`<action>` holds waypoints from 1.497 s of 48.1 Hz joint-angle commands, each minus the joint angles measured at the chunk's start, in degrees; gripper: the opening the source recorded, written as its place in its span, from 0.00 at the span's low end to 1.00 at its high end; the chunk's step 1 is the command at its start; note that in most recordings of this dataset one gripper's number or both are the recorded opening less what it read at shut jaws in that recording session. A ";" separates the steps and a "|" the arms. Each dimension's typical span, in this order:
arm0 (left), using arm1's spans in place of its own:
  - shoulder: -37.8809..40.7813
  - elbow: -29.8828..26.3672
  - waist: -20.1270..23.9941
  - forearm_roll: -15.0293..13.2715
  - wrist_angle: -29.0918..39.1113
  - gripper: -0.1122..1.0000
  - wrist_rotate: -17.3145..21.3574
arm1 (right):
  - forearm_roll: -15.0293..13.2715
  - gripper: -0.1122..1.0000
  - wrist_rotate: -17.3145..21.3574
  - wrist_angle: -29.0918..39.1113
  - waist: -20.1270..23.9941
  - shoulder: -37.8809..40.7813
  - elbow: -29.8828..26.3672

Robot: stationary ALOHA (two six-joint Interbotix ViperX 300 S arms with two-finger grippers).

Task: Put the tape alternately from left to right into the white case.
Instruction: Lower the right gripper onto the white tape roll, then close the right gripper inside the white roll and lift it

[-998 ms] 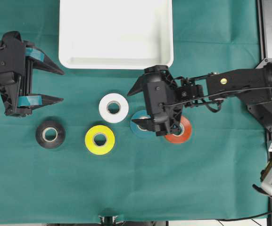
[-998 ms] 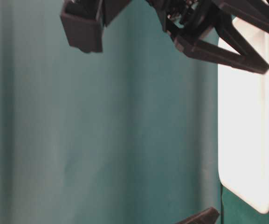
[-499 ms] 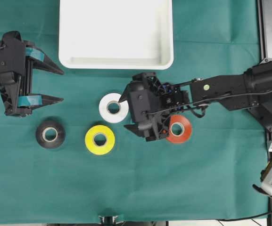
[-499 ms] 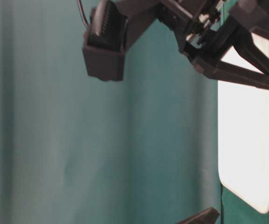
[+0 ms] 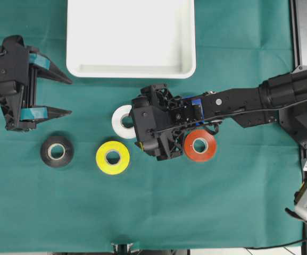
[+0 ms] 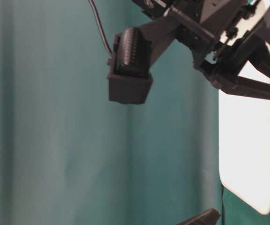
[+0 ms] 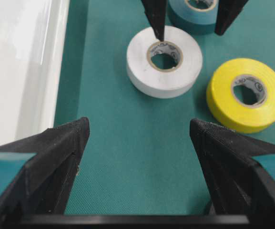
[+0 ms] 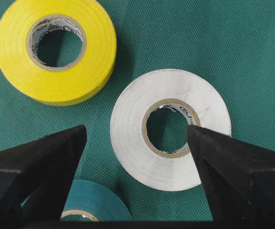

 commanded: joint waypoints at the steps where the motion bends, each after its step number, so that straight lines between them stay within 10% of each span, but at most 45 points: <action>1: -0.35 -1.32 -0.18 -0.09 -0.26 0.92 -0.09 | 0.00 0.83 0.00 -0.09 0.18 -0.35 -1.32; 43: -0.26 -1.14 -0.18 -0.09 -0.26 0.92 -0.09 | 0.00 0.79 0.18 -0.88 -0.09 5.27 -3.25; 52: -0.26 -0.97 -0.18 -0.09 -0.26 0.92 -0.09 | -0.35 0.60 0.09 -0.88 -0.26 5.19 -3.34; 62: -0.35 -0.97 -0.18 -0.09 -0.26 0.92 -0.09 | -1.14 0.16 0.09 -0.53 -0.26 5.10 -4.04; 72: -0.26 -1.14 -0.18 0.00 -0.26 0.92 -0.09 | -1.14 0.13 0.09 -0.53 -0.26 4.57 -4.22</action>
